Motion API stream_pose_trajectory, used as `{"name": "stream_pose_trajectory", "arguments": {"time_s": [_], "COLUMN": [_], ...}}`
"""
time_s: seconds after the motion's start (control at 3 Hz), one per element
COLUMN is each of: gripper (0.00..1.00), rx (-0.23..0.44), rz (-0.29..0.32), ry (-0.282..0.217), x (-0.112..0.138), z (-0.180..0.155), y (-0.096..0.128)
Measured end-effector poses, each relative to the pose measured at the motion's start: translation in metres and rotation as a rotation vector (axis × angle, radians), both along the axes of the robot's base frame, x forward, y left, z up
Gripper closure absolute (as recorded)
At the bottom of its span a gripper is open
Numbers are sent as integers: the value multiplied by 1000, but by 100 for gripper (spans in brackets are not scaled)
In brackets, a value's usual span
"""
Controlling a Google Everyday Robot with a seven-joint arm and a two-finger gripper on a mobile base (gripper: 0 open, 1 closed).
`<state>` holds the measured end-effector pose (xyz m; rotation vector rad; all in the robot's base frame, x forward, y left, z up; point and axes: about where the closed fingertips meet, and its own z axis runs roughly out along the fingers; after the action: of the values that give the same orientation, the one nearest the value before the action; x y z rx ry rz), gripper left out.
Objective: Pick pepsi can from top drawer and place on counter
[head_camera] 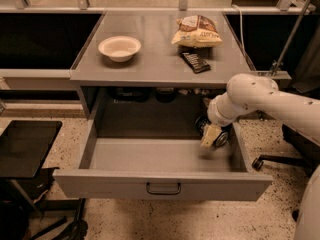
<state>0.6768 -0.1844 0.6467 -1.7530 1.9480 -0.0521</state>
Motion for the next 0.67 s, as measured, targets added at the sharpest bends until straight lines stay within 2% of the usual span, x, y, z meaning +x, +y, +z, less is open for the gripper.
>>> {"name": "stream_pose_trajectory", "arguments": {"time_s": [0.67], "gripper": [0], "rx": [11], "rz": [7], "ry": [19], "x": [3], "z": [-6], "y": [0]}}
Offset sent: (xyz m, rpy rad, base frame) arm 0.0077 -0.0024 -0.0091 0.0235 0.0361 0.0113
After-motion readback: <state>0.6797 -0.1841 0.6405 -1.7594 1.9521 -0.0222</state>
